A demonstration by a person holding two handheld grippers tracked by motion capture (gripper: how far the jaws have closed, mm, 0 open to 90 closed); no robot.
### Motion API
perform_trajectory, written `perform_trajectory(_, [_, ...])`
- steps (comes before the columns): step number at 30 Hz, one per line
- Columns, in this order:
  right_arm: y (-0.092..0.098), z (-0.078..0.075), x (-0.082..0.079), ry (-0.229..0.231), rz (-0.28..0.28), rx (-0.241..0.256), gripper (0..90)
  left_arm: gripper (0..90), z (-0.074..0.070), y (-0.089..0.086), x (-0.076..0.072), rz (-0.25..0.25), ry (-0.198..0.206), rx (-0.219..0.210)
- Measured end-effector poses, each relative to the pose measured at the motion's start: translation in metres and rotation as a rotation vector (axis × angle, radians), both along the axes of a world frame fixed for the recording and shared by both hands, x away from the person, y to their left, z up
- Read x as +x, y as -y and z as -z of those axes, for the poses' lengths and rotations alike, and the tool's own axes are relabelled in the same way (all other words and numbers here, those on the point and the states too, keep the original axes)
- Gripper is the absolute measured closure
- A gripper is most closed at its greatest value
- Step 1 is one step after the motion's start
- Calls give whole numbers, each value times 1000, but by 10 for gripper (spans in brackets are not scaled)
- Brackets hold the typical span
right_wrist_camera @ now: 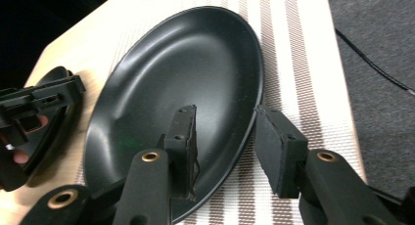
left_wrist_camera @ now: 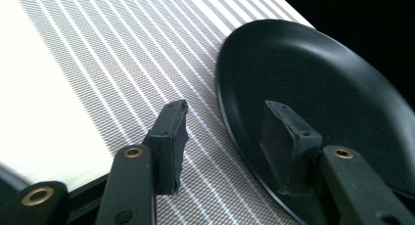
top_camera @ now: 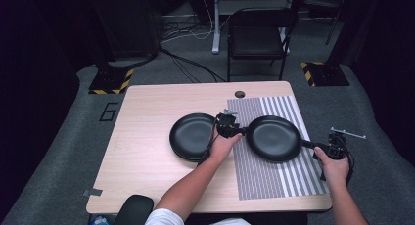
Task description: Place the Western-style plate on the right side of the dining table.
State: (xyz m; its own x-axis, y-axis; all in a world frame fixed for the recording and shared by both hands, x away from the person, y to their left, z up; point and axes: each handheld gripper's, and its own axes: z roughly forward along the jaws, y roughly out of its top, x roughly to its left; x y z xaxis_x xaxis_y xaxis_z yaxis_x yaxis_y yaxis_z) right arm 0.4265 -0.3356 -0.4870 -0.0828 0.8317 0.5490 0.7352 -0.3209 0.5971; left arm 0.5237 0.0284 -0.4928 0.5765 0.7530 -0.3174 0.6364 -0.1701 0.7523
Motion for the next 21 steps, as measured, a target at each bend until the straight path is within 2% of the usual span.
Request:
perform_trajectory(6, [-9,-5,-1,15,-26,-22,576,505,-4,-11,-2,-3,13,9])
perform_trajectory(7, [-12,-6,-1,17,-39,-39,550,496,-6,-16,-4,-11,20,5])
perform_trajectory(11, [-16,-6,0,22,-64,-36,507,473,-10,-24,-6,-12,30,9])
perform_trajectory(14, [-19,-8,2,29,-79,-32,491,469,-13,-36,-7,-16,49,31])
perform_trajectory(21, [-30,-11,5,39,-111,-71,491,466,-13,-54,-8,-33,45,35])
